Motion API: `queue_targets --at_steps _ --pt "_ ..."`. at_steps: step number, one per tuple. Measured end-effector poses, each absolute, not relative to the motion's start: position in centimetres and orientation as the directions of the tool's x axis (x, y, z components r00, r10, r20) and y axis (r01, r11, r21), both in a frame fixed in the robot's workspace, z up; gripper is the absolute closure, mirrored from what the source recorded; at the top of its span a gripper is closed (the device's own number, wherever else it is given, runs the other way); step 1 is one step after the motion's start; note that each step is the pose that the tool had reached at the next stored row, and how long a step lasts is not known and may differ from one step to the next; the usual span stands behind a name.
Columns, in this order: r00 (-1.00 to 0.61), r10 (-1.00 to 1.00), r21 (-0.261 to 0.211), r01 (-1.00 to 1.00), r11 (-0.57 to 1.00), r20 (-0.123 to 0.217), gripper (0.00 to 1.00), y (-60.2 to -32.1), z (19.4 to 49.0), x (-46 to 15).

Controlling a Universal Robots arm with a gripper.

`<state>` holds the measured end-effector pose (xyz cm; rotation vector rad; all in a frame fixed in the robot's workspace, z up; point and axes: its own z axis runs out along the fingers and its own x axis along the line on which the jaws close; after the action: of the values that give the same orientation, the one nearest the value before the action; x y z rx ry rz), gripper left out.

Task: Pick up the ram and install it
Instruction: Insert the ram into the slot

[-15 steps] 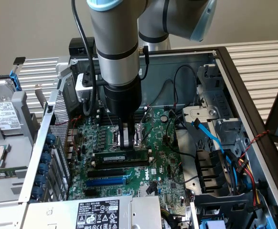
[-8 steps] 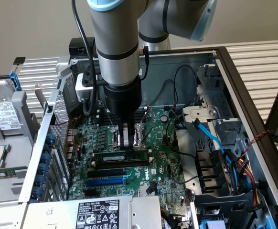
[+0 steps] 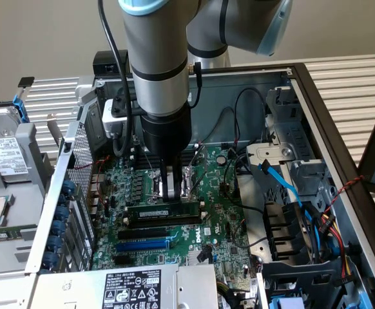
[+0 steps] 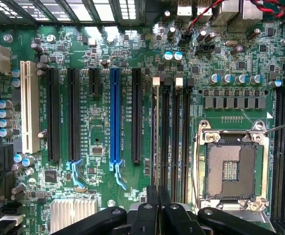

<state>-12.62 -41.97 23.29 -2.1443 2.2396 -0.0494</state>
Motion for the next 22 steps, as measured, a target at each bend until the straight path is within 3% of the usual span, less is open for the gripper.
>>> queue_targets --at_steps 22 --pt "-0.043 -0.998 -0.049 -0.998 0.045 -0.038 0.88 -42.64 23.27 -12.45"
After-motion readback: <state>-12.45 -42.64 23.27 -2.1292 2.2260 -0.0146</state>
